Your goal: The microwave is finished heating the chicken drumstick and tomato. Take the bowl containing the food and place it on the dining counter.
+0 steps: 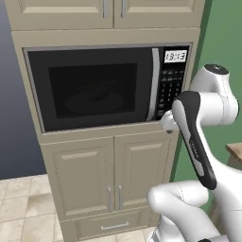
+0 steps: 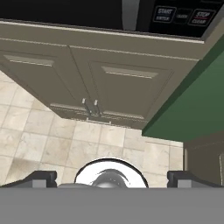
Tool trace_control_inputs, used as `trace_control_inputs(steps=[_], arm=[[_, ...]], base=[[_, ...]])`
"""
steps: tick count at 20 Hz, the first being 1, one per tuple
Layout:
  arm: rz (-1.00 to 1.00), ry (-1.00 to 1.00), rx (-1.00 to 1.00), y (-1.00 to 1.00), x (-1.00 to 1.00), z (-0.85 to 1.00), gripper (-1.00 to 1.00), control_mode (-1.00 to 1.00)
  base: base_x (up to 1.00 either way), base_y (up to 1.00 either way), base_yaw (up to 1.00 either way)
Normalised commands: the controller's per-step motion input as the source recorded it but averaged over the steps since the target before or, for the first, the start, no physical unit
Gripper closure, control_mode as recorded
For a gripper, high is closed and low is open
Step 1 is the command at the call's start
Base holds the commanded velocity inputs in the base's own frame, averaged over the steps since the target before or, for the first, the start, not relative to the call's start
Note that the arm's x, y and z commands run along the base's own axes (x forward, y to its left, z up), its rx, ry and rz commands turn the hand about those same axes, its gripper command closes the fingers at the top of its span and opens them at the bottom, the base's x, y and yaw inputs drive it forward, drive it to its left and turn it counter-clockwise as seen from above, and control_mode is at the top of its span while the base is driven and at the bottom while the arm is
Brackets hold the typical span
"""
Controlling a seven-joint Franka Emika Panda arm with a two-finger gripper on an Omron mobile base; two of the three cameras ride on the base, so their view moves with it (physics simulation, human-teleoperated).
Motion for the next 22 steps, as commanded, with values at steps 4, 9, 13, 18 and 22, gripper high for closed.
trace_control_inputs(steps=[4, 9, 13, 18, 22], arm=[[0.00, 0.00, 0.00, -0.01, -0.05, 0.00, -1.00, -1.00], [0.00, 0.00, 0.00, 0.00, 0.00, 0.00, -1.00, -1.00], [0.00, 0.00, 0.00, 0.00, 0.00, 0.00, -1.00, -1.00], [-0.02, -0.12, 0.01, 0.02, 0.06, 0.16, -1.00, -1.00], [-0.03, -0.19, 0.01, 0.00, 0.32, 0.45, -1.00, -1.00]], base=[[-0.16, -0.04, 0.00], [0.00, 0.00, 0.00], [0.00, 0.00, 0.00], [0.00, 0.00, 0.00], [0.00, 0.00, 0.00]])
